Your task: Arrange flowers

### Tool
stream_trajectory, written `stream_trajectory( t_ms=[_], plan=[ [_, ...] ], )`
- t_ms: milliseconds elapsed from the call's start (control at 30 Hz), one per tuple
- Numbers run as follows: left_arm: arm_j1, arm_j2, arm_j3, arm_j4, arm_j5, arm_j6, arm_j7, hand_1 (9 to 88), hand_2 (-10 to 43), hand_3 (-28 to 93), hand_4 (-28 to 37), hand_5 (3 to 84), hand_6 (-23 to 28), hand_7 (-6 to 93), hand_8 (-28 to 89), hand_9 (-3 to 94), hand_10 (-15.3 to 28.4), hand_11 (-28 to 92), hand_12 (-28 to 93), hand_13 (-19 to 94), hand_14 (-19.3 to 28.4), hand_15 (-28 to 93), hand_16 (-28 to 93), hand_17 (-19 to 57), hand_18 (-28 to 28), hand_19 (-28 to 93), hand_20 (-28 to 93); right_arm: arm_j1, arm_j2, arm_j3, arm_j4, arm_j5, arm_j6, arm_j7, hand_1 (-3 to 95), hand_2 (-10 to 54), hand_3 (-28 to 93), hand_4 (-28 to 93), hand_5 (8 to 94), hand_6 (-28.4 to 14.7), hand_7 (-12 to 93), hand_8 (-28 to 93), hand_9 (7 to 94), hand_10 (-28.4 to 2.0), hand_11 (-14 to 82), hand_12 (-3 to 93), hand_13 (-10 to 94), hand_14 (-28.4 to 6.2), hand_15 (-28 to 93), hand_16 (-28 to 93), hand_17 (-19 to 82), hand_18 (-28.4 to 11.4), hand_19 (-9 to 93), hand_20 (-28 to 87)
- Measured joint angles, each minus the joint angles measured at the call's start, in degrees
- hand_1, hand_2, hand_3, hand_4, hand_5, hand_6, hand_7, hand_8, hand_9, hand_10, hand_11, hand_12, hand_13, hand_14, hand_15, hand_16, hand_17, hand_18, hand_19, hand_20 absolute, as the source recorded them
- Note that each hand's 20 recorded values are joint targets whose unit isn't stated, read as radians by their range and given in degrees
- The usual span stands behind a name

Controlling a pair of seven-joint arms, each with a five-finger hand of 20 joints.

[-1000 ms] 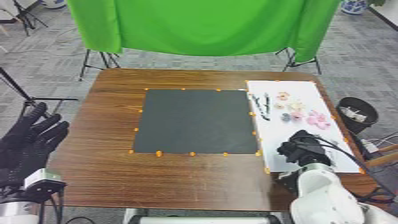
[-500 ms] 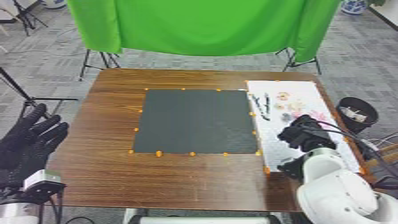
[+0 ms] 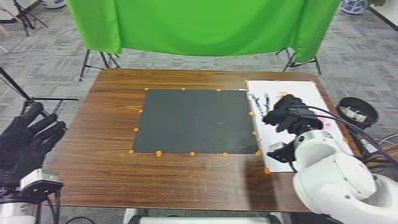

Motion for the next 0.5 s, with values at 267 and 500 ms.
stream_trajectory(
  t_ms=[267,500],
  plan=[
    [0.55,-0.96,-0.89,-0.34,0.43,0.15,-0.72,29.2,7.1,65,-21.9,36.2,9.0,10.5,-8,32.7,18.9,27,11,21,25.1,52,-12,-8.5,22.3,45,7,14.18,-4.70,-10.76,3.13,2.22,-2.57,-4.36,43.6,0.7,81,-6,71.0,-4.4,55,23,81.7,-13.2,67.3,25.2,83,-6.0,89,20,64,-13.8,93,64],
    [0.27,-1.17,-1.10,-0.35,0.85,0.30,-1.65,29.2,7.1,65,-21.8,36.2,9.0,10.6,-8,32.7,18.8,27,11,21,25.1,52,-12,-8.4,22.2,45,6,27.17,-13.67,-23.18,11.49,3.51,-6.54,-8.50,43.5,0.8,81,-6,70.7,-4.3,55,23,81.6,-13.1,67.2,25.2,83,-5.9,89,20,64,-13.8,93,64]
  ],
)
